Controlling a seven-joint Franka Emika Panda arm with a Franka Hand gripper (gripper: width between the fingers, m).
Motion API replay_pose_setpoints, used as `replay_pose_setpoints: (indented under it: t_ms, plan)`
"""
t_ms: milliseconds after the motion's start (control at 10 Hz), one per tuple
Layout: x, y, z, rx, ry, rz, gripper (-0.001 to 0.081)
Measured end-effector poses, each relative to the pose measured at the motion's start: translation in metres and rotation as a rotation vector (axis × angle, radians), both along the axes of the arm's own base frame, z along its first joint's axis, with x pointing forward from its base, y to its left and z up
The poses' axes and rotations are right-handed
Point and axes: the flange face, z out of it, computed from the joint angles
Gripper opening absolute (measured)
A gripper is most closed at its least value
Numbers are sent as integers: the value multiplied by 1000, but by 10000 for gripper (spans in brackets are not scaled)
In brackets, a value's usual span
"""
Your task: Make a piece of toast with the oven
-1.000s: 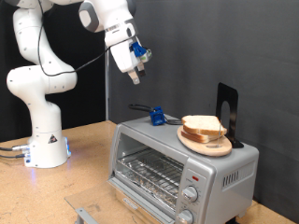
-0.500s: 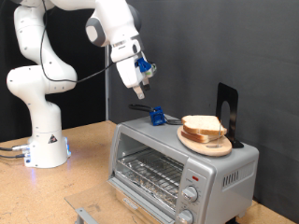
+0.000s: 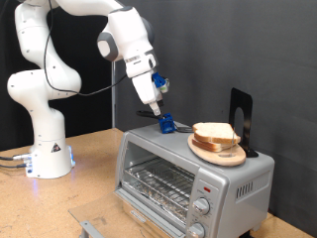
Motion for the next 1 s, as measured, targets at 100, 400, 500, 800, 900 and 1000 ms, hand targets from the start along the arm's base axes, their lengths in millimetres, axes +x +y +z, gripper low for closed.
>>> replay_pose_setpoints:
  t_ms: [100,400,500,800,900,1000]
  plan:
    - [-1,2,-5,-6,0,3,808]
    - [0,5,-18,-14,2,4,808]
    - [1,6,-21,-13,3,2,808]
    - [2,8,-28,-9,15,-1,808]
    - [2,9,-31,-9,18,0,808]
    - [2,11,-33,-9,18,2,808]
